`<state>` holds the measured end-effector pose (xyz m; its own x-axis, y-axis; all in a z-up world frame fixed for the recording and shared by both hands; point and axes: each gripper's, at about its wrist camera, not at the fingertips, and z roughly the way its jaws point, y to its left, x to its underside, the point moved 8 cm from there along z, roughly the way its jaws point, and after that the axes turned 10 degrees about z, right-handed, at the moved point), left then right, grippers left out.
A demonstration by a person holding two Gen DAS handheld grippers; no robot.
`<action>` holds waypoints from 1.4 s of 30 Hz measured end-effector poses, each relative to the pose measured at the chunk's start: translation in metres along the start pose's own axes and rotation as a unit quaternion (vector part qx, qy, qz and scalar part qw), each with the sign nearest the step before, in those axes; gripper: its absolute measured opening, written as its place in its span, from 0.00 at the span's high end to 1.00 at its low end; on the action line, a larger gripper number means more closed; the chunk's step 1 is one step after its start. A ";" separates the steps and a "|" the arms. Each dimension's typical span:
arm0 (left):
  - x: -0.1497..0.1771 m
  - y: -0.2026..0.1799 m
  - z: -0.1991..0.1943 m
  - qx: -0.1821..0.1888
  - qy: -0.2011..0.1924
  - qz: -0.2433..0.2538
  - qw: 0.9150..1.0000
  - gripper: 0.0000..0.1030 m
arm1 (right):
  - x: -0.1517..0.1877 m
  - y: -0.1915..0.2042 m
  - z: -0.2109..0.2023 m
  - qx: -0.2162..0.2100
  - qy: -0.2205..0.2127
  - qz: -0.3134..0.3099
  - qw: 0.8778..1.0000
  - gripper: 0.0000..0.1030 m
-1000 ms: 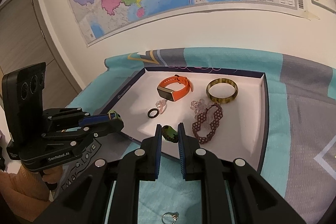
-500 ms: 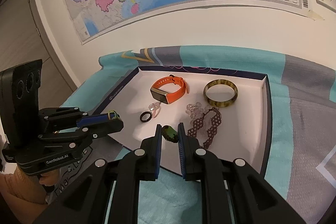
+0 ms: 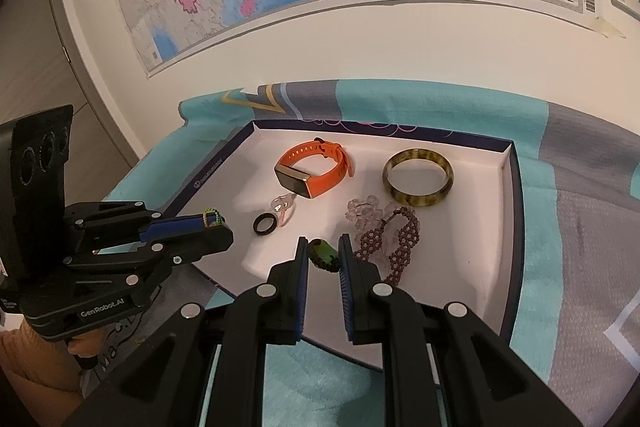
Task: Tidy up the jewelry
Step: 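Lower the earrings into the box and open both grippers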
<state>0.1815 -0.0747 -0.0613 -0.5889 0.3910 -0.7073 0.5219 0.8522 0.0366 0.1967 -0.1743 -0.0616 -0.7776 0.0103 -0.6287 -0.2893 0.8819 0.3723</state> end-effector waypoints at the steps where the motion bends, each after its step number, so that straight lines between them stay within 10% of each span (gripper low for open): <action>1: 0.000 0.000 0.001 0.000 0.000 0.000 1.000 0.87 | 0.000 -0.001 0.001 0.001 0.001 0.000 1.000 0.87; 35: 0.005 0.004 0.026 -0.004 0.032 -0.004 0.999 0.87 | -0.005 -0.012 0.031 0.031 0.019 0.005 0.999 0.86; 42: 0.001 0.009 -0.004 -0.007 -0.002 -0.015 1.000 0.69 | -0.012 -0.019 0.008 0.021 -0.004 0.025 0.999 0.81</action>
<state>0.1827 -0.0651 -0.0591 -0.6021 0.3637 -0.7108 0.4945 0.8688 0.0257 0.2157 -0.1870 -0.0670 -0.7859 0.0591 -0.6155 -0.2264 0.8988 0.3753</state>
